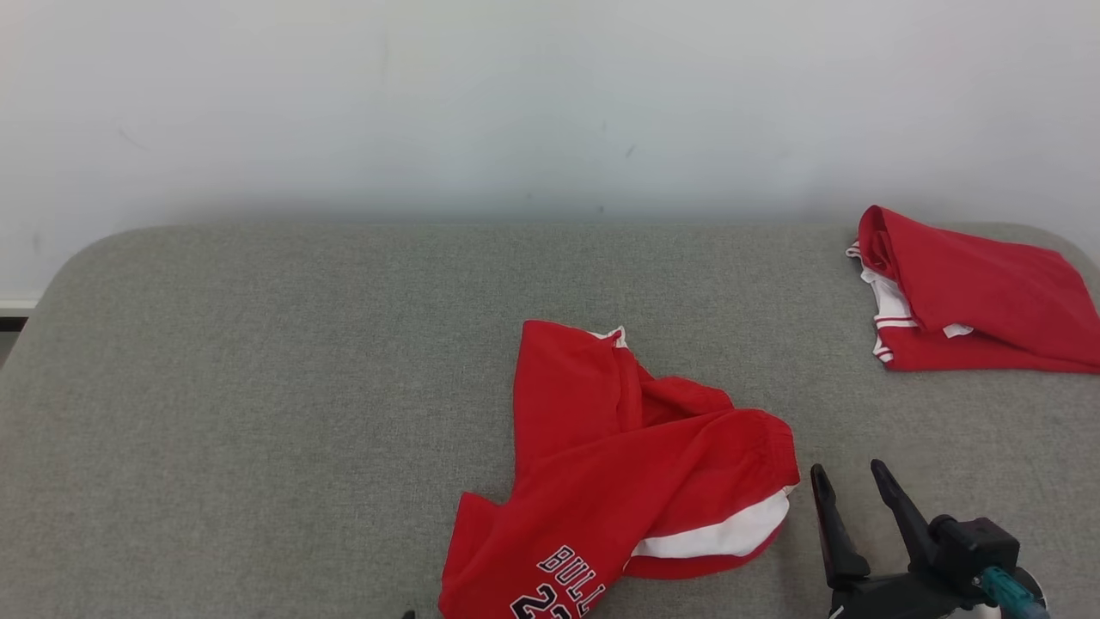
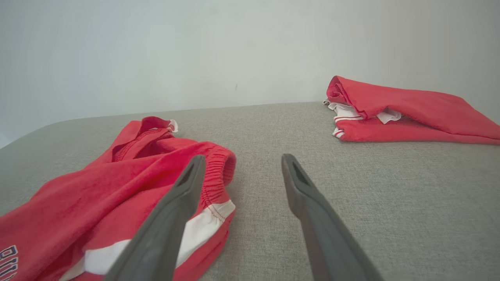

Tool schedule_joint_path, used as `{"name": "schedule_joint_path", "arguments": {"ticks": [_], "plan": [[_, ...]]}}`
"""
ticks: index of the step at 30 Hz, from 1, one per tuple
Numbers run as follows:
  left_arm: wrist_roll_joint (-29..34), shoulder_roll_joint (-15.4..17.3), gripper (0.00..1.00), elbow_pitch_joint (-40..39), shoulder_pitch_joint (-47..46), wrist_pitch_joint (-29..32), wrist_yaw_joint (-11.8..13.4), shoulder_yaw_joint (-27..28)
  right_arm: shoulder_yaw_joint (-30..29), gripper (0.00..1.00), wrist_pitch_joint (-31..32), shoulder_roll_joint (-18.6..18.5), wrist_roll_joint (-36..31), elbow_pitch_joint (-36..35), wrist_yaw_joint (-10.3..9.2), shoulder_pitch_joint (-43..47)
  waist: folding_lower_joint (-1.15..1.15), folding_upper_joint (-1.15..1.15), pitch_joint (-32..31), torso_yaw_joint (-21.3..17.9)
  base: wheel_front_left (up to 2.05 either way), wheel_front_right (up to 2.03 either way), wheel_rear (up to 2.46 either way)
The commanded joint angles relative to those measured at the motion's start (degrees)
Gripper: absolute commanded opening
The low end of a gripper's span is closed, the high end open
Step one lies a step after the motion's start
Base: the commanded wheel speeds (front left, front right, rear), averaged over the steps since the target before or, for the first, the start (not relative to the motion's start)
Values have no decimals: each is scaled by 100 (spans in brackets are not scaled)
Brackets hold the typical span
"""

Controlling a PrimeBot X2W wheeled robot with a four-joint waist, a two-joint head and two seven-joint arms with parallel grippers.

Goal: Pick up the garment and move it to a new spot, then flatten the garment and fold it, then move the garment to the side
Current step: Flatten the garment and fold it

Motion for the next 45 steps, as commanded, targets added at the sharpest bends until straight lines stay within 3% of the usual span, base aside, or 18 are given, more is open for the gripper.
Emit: {"name": "schedule_joint_path", "arguments": {"ticks": [1, 17, 27, 42, 43, 44, 45], "plan": [[-35, 4, 100, 88, 96, -12, -9, -89, -76, 100, -5, 97, -130, -81, -16, 97, 0, 0, 16, 0, 0, 0, 0], [-528, 1, 100, 1110, -576, -13, -40, -628, -241, 100, -6, 349, -409, -172, -16, 136, 0, 0, 118, -151, 0, 0, 0], [-753, 7, 100, 1498, -865, -12, -11, -597, -282, 100, -6, 372, -446, -172, -16, 109, 0, 0, 182, -177, 0, 0, 0], [-734, 3, 100, 1399, -879, -12, -25, -478, -311, 100, -6, 491, -527, -259, -16, 199, 0, 0, 239, -119, 0, 0, 0], [-801, 4, 60, 1405, -900, -12, -28, -508, -305, 100, -6, 493, -524, -252, -16, 189, 0, 0, 243, -126, 0, 0, 0], [-854, 4, 9, 1390, -944, -13, -31, -539, -304, 100, -6, 493, -521, -247, -16, 185, 0, 0, 244, -131, 0, 0, 0], [-867, 6, 0, 1360, -989, -13, -32, -562, -306, 100, -6, 491, -519, -247, -16, 185, 0, 0, 247, -136, 0, 0, 0]]}}
